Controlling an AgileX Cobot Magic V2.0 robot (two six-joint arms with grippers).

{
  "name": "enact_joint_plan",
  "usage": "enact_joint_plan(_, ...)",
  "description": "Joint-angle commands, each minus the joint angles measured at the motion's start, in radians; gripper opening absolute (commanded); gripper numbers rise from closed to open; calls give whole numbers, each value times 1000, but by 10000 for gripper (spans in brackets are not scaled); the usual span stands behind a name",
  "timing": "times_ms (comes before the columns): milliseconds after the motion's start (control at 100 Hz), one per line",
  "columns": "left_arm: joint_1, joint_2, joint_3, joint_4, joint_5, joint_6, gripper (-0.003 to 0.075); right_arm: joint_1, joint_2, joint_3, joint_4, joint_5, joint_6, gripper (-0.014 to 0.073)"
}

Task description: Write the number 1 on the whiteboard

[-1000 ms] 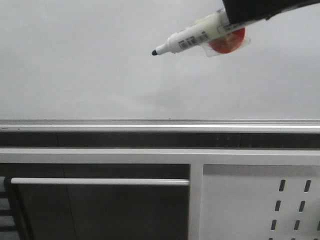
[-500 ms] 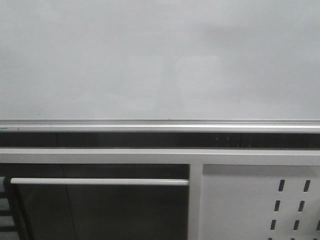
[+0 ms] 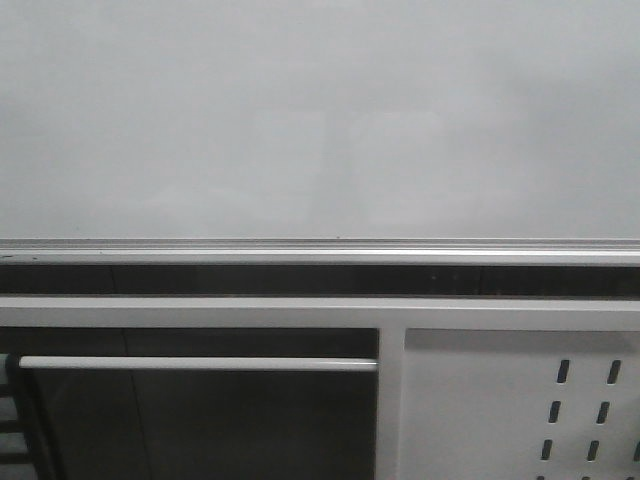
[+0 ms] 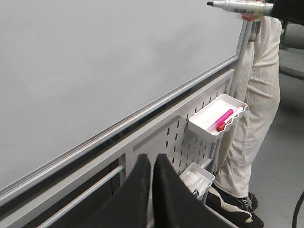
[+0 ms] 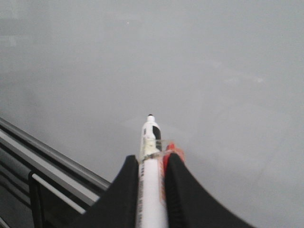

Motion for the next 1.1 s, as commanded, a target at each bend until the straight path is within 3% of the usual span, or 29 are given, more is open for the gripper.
enact_joint_plan(0,-2,-1,-26,-8,-62,-11,-18,-25,41,-16,16,-136,4,-48)
enact_joint_plan(730,-2,-1,-26,26,-50,-8,-18,-27,546,-3,90,-787,-38,-49)
enact_joint_plan(1090,-2,-1,-26,38,-35,-8,-18,-27,650,-54,98,-832,-80,-49)
